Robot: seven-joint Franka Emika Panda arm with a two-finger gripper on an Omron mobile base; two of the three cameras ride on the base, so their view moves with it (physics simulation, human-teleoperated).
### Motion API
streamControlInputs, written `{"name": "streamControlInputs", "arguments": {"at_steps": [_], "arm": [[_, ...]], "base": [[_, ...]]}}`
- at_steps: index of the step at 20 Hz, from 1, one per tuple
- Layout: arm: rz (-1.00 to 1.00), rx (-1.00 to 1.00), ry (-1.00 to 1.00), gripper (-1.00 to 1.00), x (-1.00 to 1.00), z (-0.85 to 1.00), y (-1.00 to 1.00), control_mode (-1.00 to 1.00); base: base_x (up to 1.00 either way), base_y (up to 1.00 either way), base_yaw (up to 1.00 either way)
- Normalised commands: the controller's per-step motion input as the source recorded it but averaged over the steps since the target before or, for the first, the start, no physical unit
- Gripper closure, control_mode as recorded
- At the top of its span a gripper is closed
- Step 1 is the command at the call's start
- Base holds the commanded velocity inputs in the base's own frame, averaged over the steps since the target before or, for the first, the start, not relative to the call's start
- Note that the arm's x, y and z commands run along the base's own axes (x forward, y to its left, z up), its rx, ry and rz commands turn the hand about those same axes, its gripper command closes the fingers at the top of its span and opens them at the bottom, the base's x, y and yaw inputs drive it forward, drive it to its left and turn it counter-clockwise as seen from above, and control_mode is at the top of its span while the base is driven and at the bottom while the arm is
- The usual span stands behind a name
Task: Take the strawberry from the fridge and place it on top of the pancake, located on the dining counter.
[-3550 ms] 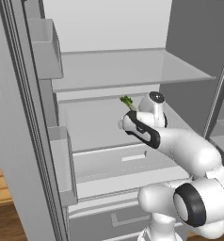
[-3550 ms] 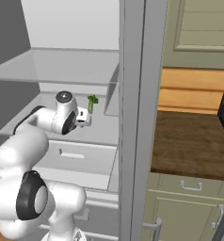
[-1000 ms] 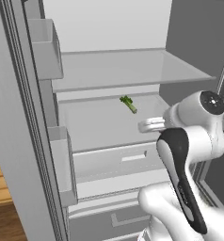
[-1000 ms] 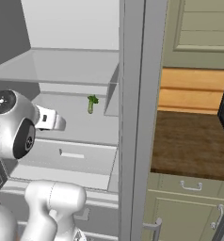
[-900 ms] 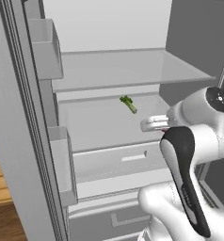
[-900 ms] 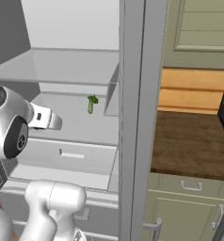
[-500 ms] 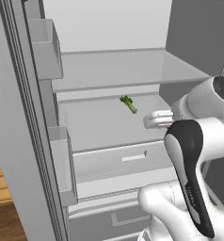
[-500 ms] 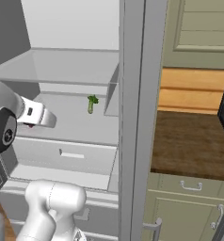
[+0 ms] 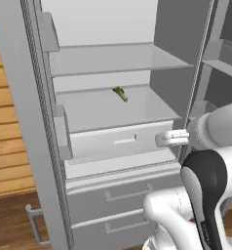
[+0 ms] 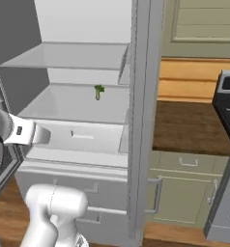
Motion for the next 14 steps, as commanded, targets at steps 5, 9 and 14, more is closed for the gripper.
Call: {"name": "streamControlInputs", "arguments": {"at_steps": [5, 9, 14], "arm": [[0.00, 0.00, 0.00, 1.00, 0.00, 0.00, 0.00, 1.00], [0.00, 0.00, 0.00, 1.00, 0.00, 0.00, 0.00, 1.00], [0.00, 0.00, 0.00, 1.00, 0.00, 0.00, 0.00, 1.00]], "base": [[-0.90, 0.34, -0.42], [-0.63, 0.40, -0.64], [-0.51, 0.23, -0.82]]}}
